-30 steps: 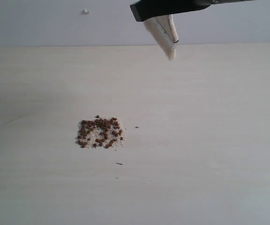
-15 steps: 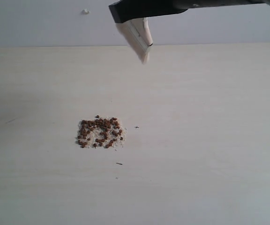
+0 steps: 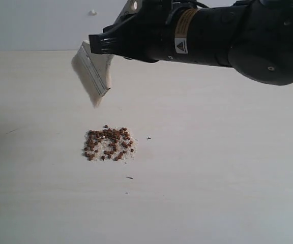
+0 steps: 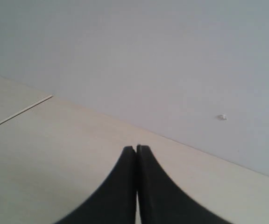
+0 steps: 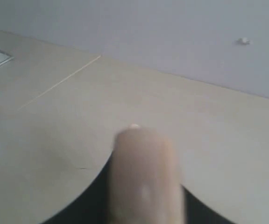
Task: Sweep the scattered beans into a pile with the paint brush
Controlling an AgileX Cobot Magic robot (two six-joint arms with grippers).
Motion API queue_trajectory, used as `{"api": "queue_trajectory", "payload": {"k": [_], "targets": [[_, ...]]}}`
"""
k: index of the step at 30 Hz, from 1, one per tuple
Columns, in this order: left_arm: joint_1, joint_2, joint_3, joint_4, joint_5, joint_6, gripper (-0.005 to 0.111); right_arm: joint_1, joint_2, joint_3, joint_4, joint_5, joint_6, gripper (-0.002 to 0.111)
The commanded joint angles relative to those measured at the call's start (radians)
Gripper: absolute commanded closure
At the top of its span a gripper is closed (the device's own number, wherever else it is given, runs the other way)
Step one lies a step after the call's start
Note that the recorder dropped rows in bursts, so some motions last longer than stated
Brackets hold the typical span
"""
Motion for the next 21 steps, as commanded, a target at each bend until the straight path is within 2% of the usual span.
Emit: {"api": "queue_trajectory", "payload": {"k": [1, 8, 16, 21], "targets": [[0.002, -0.004, 0.001, -0.019, 0.017, 0.007, 0.107, -0.02, 0.043, -0.036, -0.161, -0.039, 0.129, 0.108], [0.002, -0.004, 0.001, -0.019, 0.014, 0.007, 0.107, -0.02, 0.139, -0.123, -0.628, -0.1, 0.5, 0.108], [0.002, -0.004, 0.001, -0.019, 0.014, 0.009, 0.107, -0.07, 0.234, -0.322, -1.21, -0.357, 1.081, 0.108], [0.002, -0.004, 0.001, -0.019, 0.014, 0.009, 0.107, -0.112, 0.303, -0.418, -1.21, -0.538, 1.167, 0.108]]}}
